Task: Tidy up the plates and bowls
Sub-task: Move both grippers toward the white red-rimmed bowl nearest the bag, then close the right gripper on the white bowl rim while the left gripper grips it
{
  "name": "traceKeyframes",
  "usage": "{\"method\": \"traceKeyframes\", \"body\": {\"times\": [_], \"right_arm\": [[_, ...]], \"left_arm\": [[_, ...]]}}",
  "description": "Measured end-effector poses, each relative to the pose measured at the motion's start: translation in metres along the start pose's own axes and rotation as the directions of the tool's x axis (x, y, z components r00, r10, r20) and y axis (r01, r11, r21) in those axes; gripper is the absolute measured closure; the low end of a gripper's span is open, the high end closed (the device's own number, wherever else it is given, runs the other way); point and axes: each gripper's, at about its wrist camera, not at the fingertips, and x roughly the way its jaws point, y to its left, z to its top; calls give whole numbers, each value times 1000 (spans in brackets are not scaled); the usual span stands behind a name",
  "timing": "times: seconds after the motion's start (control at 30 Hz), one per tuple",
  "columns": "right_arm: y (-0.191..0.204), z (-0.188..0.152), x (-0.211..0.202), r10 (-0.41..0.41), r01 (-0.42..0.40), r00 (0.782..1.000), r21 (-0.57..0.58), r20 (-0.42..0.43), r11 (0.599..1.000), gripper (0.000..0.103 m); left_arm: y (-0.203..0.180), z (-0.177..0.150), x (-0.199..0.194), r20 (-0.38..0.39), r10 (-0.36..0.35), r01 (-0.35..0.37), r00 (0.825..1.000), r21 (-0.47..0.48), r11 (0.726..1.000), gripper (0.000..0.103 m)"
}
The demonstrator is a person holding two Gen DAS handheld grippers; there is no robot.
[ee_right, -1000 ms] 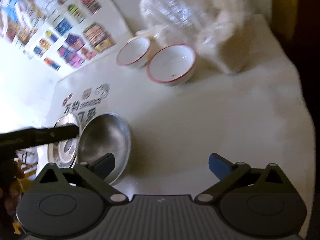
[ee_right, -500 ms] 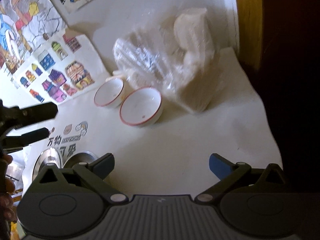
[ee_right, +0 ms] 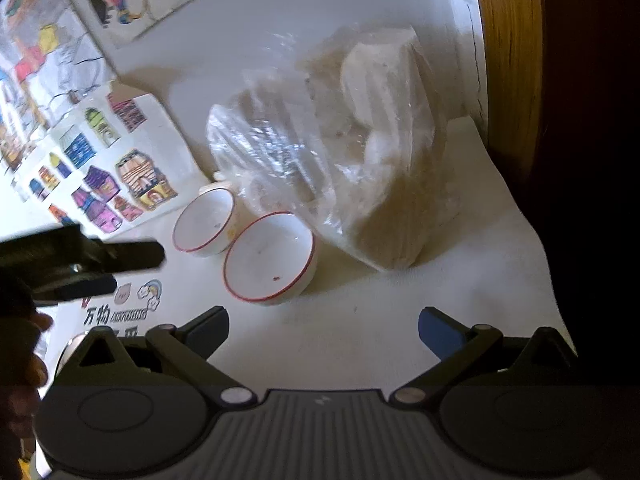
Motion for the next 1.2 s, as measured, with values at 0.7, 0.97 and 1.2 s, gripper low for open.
{"method": "traceKeyframes", "body": {"times": [0.7,0.97,1.2], "right_arm": [[-20,21,64,33,-11,995,220,-95,975,24],[-20,24,75,74,-43,991,267,-107,963,48],[-20,28,80,92,-59,990,270,-111,961,70]], "left_arm": [[2,25,86,-215,18,-10,976,40,999,31],[6,25,96,-249,-78,71,965,-38,997,61],[4,28,101,-256,-129,116,958,-68,991,86]]}}
